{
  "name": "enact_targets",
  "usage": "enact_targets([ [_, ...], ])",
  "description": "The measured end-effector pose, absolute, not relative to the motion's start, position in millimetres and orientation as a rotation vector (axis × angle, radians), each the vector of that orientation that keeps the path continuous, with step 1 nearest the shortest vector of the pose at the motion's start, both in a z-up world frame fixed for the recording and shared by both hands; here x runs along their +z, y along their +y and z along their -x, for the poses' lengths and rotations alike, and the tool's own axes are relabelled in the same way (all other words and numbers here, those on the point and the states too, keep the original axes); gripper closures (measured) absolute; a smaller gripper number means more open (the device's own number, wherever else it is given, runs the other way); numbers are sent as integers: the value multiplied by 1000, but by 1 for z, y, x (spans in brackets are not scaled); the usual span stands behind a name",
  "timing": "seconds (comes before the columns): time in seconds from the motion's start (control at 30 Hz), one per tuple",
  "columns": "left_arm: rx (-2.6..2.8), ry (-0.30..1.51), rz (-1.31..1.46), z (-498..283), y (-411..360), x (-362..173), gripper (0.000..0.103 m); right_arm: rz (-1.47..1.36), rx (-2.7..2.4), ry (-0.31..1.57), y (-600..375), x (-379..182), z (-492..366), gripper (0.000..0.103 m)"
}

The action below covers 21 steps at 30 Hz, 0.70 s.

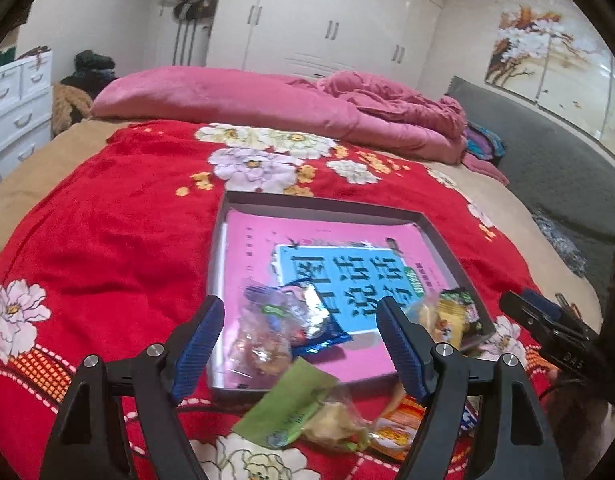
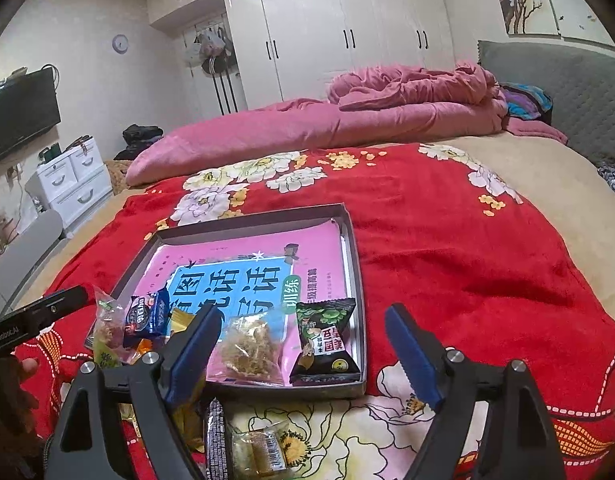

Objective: Organize snacks
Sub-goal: 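Move both grippers back from the tray toward the remaining snack pile, then grasp the orange rice-cracker packet with the left gripper while the right grasps the gold packet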

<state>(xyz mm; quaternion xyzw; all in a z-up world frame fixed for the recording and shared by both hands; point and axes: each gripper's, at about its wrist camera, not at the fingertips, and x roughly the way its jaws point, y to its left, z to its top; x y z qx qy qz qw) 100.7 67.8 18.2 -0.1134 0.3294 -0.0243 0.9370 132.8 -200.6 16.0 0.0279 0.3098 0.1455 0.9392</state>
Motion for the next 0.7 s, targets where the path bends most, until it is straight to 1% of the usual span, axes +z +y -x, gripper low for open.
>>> enact_targets([
  [0.7,-114,702,162,-84,44,18,23,-44,347,628,-198,21,-115,18],
])
